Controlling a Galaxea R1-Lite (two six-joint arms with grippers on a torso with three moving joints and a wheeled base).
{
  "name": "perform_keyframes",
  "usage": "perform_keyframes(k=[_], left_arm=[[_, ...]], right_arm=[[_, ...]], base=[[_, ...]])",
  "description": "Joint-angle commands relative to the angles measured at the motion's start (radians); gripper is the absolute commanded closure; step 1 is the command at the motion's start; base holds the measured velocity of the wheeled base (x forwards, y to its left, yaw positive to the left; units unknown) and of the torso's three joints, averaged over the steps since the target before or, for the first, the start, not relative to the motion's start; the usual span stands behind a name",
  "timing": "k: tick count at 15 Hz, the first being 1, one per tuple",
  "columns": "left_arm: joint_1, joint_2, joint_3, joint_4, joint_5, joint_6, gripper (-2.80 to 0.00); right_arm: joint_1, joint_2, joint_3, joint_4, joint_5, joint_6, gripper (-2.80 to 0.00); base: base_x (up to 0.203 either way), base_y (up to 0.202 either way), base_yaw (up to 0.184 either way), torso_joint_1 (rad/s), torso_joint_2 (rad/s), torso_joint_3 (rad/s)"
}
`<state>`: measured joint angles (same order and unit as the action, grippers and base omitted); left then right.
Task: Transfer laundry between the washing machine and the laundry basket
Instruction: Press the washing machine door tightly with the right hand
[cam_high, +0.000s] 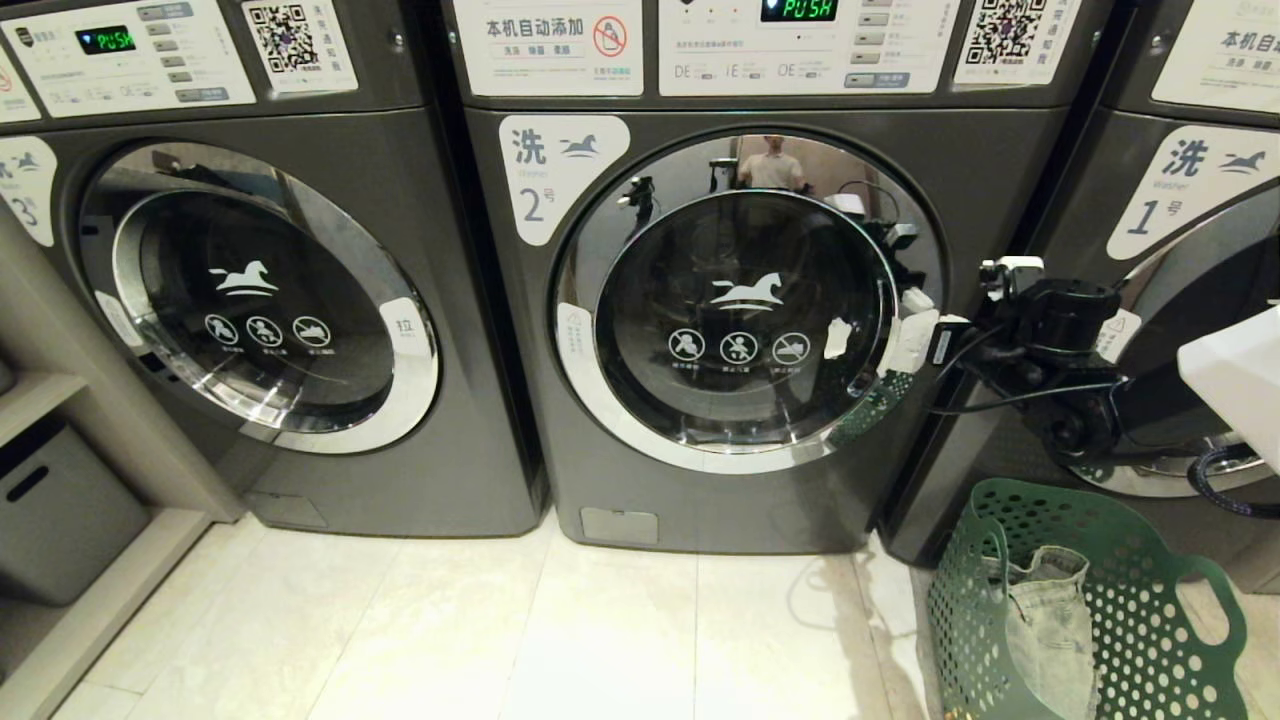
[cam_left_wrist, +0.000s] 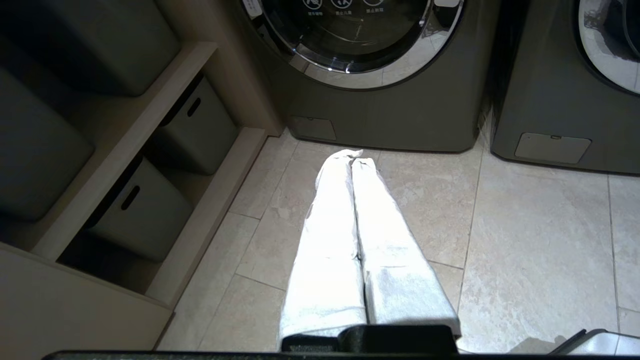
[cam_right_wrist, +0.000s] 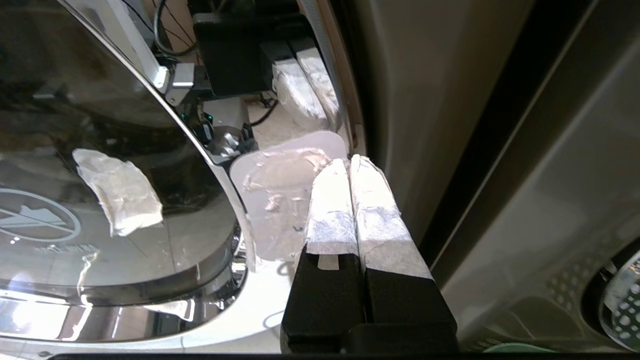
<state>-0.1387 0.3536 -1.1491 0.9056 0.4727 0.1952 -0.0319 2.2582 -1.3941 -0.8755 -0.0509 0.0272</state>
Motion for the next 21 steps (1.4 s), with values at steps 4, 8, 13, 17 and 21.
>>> perform_keyframes(k=[4,8,13,17,21], left_arm=[[0.09,-0.037,0.001,0.053,-0.096,0.001,0.0],[0.116,-0.067,0.011,0.077,-0.121,0.001,0.0],[0.117,-0.086,0.032,0.078,-0.121,0.001,0.0],[0.117,-0.099,0.042,0.078,-0.121,0.001,0.0],[0.117,-0.106,0.049,0.078,-0.121,0.001,0.0]], right_arm=[[0.003,0.036,-0.075,-0.003,0.033,0.001,0.0],[0.006,0.066,-0.131,0.003,0.053,-0.001,0.0],[0.007,0.091,-0.141,-0.002,0.055,-0.001,0.0],[0.006,0.12,-0.196,0.001,0.055,0.002,0.0],[0.006,0.119,-0.199,0.003,0.055,0.0,0.0]], base=[[0.0,0.0,0.0,0.0,0.0,0.0],[0.0,0.0,0.0,0.0,0.0,0.0],[0.0,0.0,0.0,0.0,0.0,0.0],[0.0,0.0,0.0,0.0,0.0,0.0],[0.0,0.0,0.0,0.0,0.0,0.0]])
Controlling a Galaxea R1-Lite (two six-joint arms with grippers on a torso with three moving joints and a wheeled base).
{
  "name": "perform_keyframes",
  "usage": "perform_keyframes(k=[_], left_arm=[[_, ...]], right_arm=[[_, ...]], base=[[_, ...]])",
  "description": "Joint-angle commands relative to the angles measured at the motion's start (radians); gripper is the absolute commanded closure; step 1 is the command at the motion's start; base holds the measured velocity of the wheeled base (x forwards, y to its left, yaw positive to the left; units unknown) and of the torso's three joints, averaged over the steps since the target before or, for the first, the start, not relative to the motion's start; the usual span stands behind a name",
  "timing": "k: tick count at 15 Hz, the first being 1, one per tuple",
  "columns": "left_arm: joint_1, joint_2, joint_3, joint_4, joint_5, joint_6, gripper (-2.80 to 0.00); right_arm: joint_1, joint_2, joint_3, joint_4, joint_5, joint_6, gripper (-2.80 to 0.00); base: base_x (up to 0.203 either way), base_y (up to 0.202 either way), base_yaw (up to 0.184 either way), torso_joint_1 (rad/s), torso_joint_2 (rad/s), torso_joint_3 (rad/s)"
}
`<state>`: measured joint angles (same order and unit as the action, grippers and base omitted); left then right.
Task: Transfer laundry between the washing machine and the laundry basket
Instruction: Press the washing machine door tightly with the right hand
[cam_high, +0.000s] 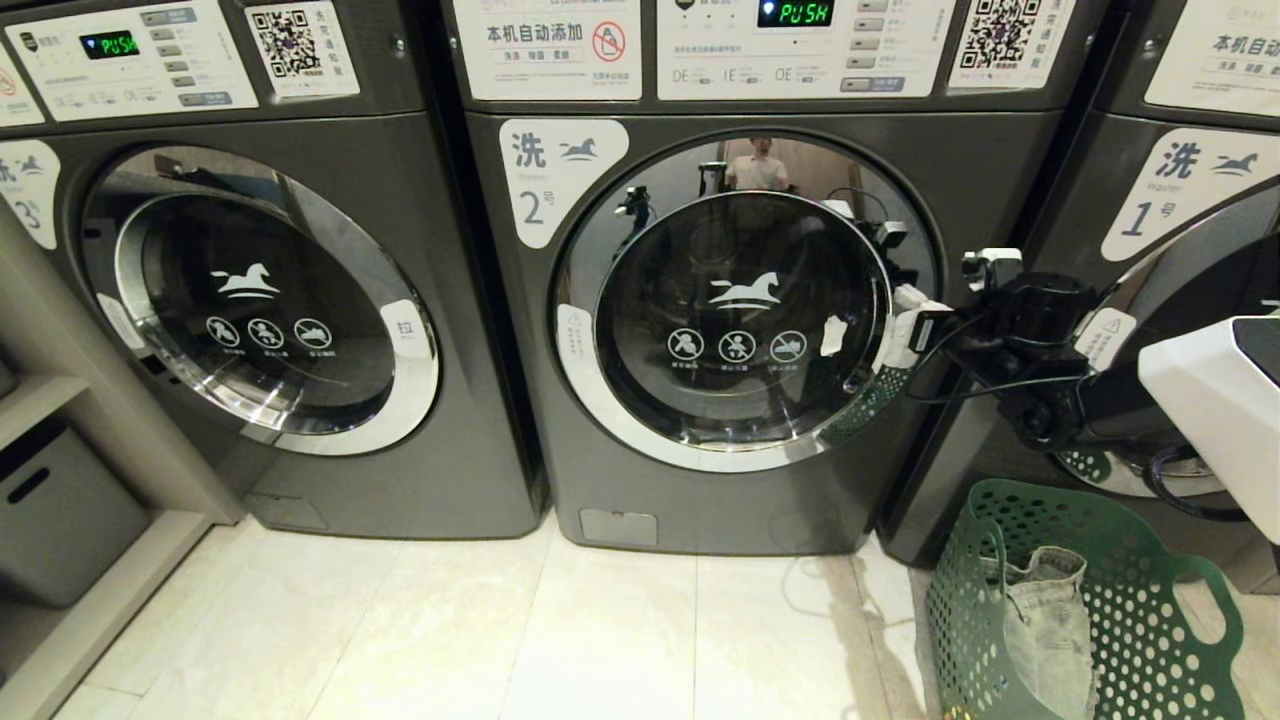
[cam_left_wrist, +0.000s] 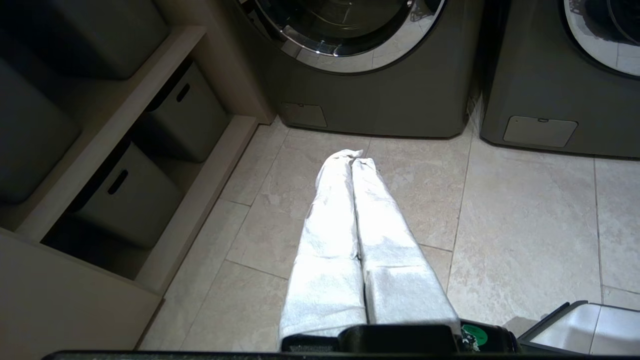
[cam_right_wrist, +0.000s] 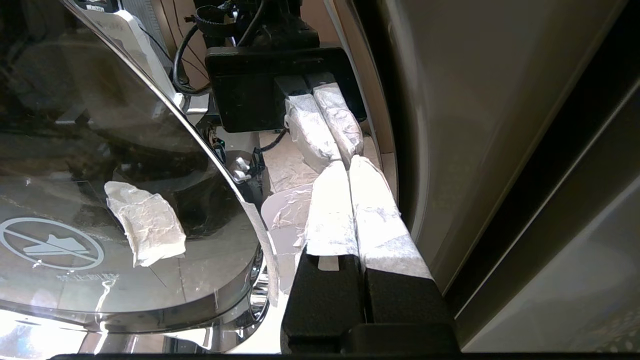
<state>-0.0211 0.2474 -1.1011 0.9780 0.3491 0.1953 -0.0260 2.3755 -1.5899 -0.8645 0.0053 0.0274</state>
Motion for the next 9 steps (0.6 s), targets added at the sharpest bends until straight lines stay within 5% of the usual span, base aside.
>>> perform_keyframes(k=[1,9], left_arm=[[0.0,-0.002,0.003,0.005,0.002,0.003,0.0],[0.0,-0.041,0.024,0.005,0.002,0.016,0.0]], right_arm=[[0.0,0.005,-0.005,-0.008,0.001,0.0,0.0],[-0.002,0.044,-0.058,-0.01,-0.001,0.015,0.0]], base=[[0.0,0.0,0.0,0.0,0.0,0.0],[0.0,0.0,0.0,0.0,0.0,0.0]])
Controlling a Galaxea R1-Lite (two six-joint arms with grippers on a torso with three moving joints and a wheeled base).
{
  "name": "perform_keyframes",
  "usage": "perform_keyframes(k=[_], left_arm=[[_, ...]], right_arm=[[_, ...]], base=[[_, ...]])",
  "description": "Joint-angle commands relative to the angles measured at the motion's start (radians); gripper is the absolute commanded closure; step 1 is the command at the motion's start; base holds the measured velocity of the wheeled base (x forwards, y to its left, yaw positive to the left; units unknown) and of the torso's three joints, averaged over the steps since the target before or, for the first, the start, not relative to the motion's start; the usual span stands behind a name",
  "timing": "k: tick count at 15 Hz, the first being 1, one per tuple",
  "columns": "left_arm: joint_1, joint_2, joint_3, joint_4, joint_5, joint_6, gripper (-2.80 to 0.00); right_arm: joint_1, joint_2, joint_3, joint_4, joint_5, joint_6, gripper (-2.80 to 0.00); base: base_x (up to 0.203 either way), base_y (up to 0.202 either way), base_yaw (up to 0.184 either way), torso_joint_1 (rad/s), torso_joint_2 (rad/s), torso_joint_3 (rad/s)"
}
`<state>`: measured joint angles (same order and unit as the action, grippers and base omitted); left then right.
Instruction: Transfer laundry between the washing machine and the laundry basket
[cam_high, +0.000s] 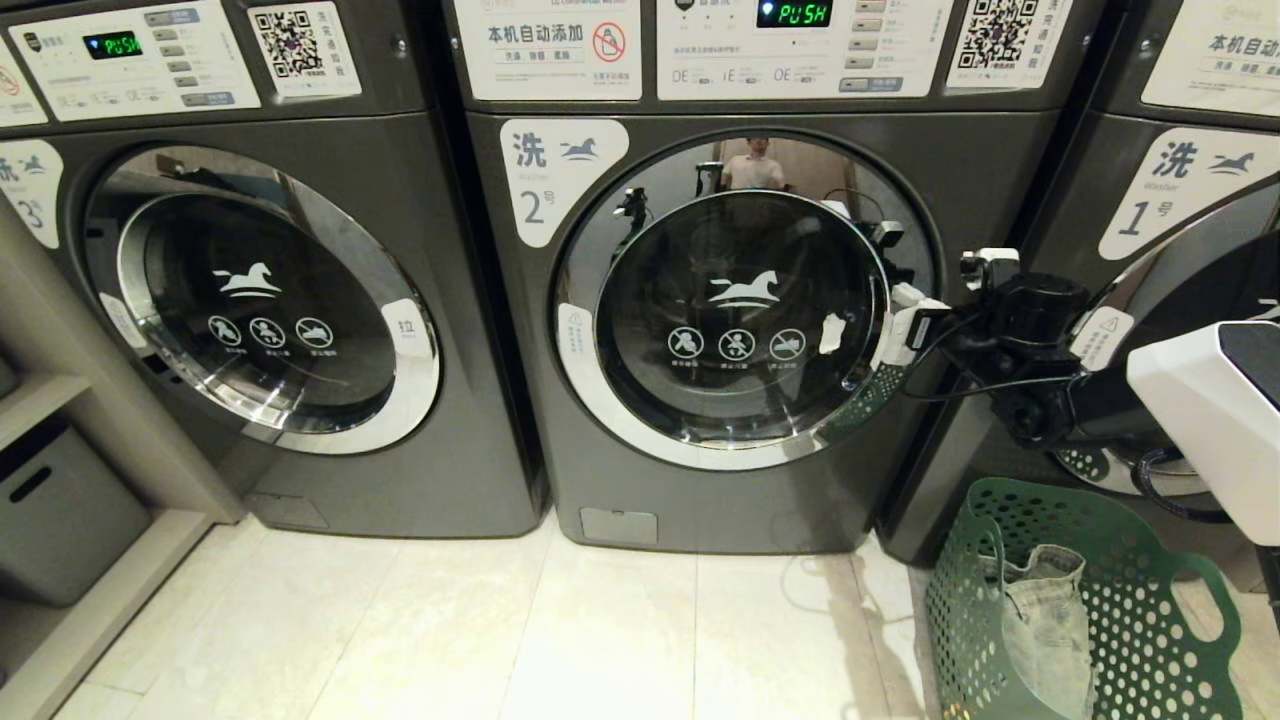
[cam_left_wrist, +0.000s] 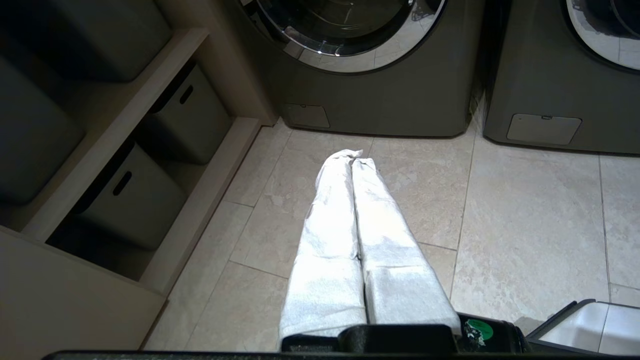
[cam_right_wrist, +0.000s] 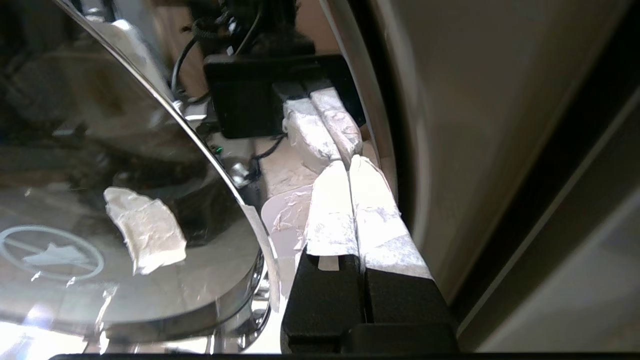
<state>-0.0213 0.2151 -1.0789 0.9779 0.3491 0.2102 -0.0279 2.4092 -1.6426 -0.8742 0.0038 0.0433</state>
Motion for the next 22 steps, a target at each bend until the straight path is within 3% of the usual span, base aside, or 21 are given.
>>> perform_keyframes(k=[1,5,7,11,14,17,19,21,22], left_arm=[[0.0,-0.013,0.002,0.005,0.002,0.001,0.0],[0.009,-0.016,0.008,0.004,0.002,0.003,0.0],[0.009,-0.017,0.011,0.004,0.002,0.005,0.0],[0.009,-0.013,0.014,0.005,-0.004,0.005,0.0],[0.032,-0.038,0.048,0.032,-0.087,0.0,0.0],[0.031,-0.067,0.163,0.026,-0.104,-0.018,0.0],[0.03,-0.081,0.28,0.009,-0.149,-0.05,0.0],[0.029,-0.139,0.47,-0.064,-0.206,-0.076,0.0],[0.028,-0.166,0.592,-0.141,-0.228,-0.086,0.0]], right_arm=[[0.002,0.016,-0.013,-0.002,0.001,0.001,0.0],[0.001,-0.014,0.024,-0.006,-0.003,0.003,0.0],[-0.001,-0.113,0.123,-0.003,-0.002,0.0,0.0],[0.02,-0.445,0.531,-0.001,0.0,-0.013,0.0],[0.07,-0.745,0.899,0.0,0.002,-0.065,0.0],[0.125,-1.03,1.31,0.0,0.0,-0.133,0.0],[0.143,-1.209,1.55,0.017,-0.001,-0.158,0.0],[0.151,-1.412,1.642,0.173,-0.001,-0.167,0.0],[0.154,-1.534,1.642,0.312,0.001,-0.172,0.0]], base=[[0.0,0.0,0.0,0.0,0.0,0.0],[0.0,0.0,0.0,0.0,0.0,0.0],[0.0,0.0,0.0,0.0,0.0,0.0],[0.0,0.0,0.0,0.0,0.0,0.0],[0.0,0.0,0.0,0.0,0.0,0.0],[0.0,0.0,0.0,0.0,0.0,0.0],[0.0,0.0,0.0,0.0,0.0,0.0],[0.0,0.0,0.0,0.0,0.0,0.0],[0.0,0.0,0.0,0.0,0.0,0.0]])
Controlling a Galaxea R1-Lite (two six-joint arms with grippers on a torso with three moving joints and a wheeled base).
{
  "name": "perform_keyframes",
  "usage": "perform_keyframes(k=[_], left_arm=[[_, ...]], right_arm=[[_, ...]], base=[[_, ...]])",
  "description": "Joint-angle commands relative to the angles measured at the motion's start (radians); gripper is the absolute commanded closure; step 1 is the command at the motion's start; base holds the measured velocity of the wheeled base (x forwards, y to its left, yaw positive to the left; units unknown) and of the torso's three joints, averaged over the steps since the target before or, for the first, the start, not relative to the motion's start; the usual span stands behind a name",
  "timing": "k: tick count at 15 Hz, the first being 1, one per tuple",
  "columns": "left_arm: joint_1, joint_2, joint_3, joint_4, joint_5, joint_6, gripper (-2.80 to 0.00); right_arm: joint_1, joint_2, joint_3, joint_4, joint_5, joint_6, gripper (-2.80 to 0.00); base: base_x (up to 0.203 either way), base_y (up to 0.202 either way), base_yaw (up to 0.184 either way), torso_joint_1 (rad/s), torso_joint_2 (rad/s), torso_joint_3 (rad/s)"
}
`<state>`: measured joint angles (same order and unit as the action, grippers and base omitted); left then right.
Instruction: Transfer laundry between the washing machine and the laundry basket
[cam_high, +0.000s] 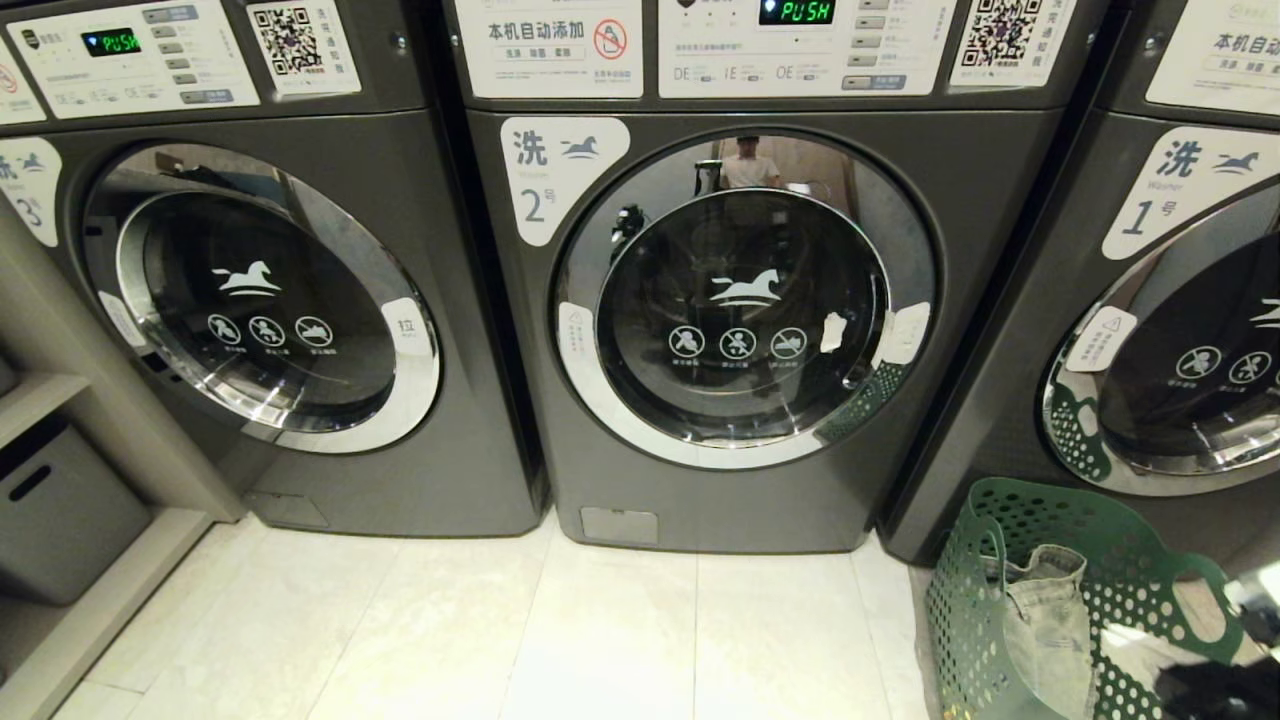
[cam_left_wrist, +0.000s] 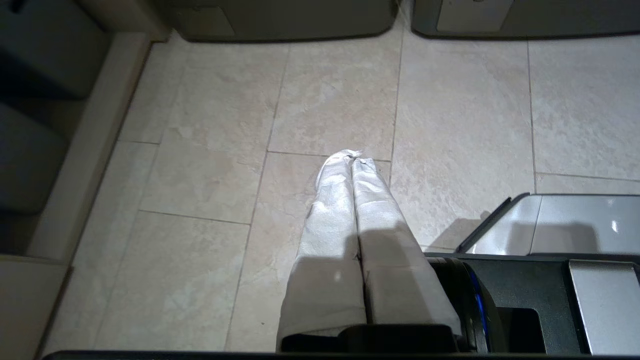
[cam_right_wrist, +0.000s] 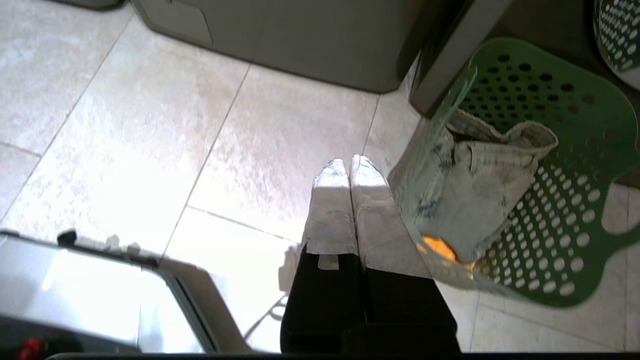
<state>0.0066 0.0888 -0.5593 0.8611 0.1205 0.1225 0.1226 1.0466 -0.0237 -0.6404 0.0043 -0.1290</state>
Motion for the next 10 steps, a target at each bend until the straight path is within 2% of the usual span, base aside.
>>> perform_keyframes(k=[1,3,4,6,8,10], left_arm=[[-0.001,-0.056,0.181,-0.127,-0.016,-0.006,0.0],[-0.003,-0.063,0.348,-0.37,-0.059,-0.013,0.0],[-0.002,-0.051,0.372,-0.418,-0.12,-0.016,0.0],[-0.003,-0.086,0.38,-0.425,-0.161,-0.016,0.0],[-0.004,-0.088,0.412,-0.499,-0.168,-0.013,0.0],[-0.004,-0.087,0.459,-0.615,-0.169,0.02,0.0]], right_arm=[[0.005,-0.299,0.023,0.22,0.002,-0.005,0.0],[0.007,-0.528,-0.005,0.565,0.004,-0.006,0.0],[0.003,-0.606,-0.02,0.686,0.004,-0.003,0.0],[-0.04,-0.711,-0.037,0.784,0.004,-0.001,0.0],[-0.14,-0.797,-0.043,0.811,0.003,0.0,0.0],[-0.137,-0.92,-0.046,0.818,0.006,0.002,0.0]], base=[[0.0,0.0,0.0,0.0,0.0,0.0],[0.0,0.0,0.0,0.0,0.0,0.0],[0.0,0.0,0.0,0.0,0.0,0.0],[0.0,0.0,0.0,0.0,0.0,0.0],[0.0,0.0,0.0,0.0,0.0,0.0],[0.0,0.0,0.0,0.0,0.0,0.0]])
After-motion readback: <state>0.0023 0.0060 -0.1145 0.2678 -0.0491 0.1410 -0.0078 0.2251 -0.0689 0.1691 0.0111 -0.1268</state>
